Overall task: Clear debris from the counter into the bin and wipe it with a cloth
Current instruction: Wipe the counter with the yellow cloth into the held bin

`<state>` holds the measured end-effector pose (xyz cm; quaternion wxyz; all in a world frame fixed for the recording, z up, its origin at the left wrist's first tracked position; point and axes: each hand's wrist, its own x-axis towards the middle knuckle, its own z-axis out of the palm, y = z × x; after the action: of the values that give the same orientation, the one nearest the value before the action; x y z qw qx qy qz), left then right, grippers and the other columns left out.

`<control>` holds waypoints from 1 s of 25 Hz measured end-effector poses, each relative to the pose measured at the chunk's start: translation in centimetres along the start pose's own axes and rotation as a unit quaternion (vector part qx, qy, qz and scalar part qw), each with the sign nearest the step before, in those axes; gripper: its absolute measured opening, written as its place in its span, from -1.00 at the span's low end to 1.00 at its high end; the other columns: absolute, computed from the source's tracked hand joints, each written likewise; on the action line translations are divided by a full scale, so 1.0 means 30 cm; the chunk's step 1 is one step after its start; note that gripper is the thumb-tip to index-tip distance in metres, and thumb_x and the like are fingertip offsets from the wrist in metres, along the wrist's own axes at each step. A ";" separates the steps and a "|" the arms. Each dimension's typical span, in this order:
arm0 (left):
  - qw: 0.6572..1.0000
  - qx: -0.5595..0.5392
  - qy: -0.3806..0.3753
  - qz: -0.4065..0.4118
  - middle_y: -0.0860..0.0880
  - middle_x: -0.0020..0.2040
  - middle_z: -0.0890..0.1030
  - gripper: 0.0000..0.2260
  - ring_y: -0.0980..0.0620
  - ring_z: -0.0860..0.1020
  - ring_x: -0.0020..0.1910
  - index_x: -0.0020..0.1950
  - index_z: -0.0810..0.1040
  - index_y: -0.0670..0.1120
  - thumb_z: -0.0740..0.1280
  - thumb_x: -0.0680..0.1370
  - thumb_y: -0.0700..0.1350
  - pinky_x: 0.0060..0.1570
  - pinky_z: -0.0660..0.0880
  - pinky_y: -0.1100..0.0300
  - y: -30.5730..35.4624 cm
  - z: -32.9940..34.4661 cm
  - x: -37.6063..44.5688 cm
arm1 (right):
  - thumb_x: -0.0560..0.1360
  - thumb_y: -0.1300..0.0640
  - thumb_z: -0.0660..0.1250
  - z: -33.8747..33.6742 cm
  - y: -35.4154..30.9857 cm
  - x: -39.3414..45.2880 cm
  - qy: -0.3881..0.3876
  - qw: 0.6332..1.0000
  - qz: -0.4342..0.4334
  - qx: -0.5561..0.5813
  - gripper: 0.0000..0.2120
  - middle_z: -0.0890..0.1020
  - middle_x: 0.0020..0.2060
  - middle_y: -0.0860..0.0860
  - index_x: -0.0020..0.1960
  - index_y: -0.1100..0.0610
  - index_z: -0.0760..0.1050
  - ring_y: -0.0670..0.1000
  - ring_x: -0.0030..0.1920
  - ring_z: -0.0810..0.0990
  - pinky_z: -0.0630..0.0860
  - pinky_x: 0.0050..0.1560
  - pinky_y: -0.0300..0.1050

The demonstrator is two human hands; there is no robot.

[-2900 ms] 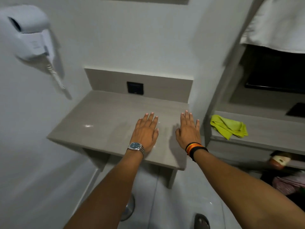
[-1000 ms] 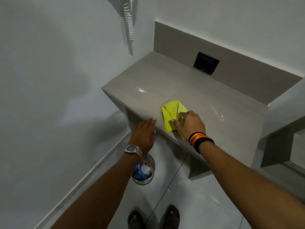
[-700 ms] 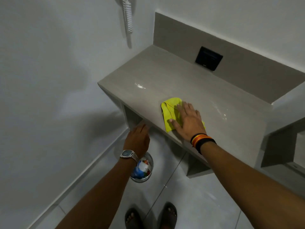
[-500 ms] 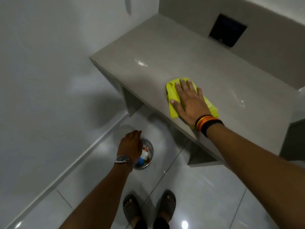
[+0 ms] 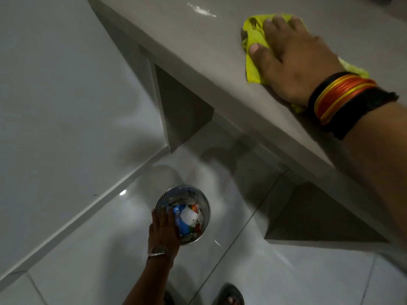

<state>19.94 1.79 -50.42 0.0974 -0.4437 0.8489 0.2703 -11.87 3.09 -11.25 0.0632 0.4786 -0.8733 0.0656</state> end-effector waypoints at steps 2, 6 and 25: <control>0.996 -0.058 0.068 -0.004 -0.09 0.64 -0.14 -0.13 -0.15 -0.14 0.61 0.64 -0.09 -0.06 0.41 0.50 -0.12 0.54 0.17 -0.18 0.015 0.026 -0.003 | 0.60 -0.22 -0.11 -0.010 -0.002 -0.001 0.000 1.000 -0.012 -0.005 -0.30 0.13 0.61 0.14 0.60 0.18 0.06 0.22 0.59 0.06 0.09 0.52 0.32; 0.866 -0.353 0.046 -0.350 -0.23 0.60 0.13 -0.20 -0.22 0.14 0.58 0.58 0.11 -0.27 0.47 0.45 -0.25 0.47 0.30 -0.21 0.002 0.053 0.024 | 0.64 -0.19 -0.07 -0.014 0.000 0.002 -0.006 1.000 -0.003 0.004 -0.35 0.11 0.61 0.12 0.61 0.16 0.06 0.19 0.60 0.03 0.07 0.54 0.30; 0.748 -0.553 -0.084 -0.358 -0.34 0.08 0.58 -0.67 -0.29 0.60 0.00 0.36 0.36 -0.41 0.24 0.63 -0.32 0.00 0.63 -0.25 0.505 -0.797 -0.492 | 0.39 0.20 0.46 -0.329 -0.170 -0.222 -0.006 0.972 0.151 0.181 -0.36 0.52 0.31 0.18 0.44 0.17 0.38 0.31 0.23 0.44 0.40 0.21 0.17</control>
<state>18.18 6.06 -18.84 -0.0045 -0.6672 0.3181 0.6735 -3.54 7.61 -2.43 -0.0401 0.3453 -0.9094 0.2282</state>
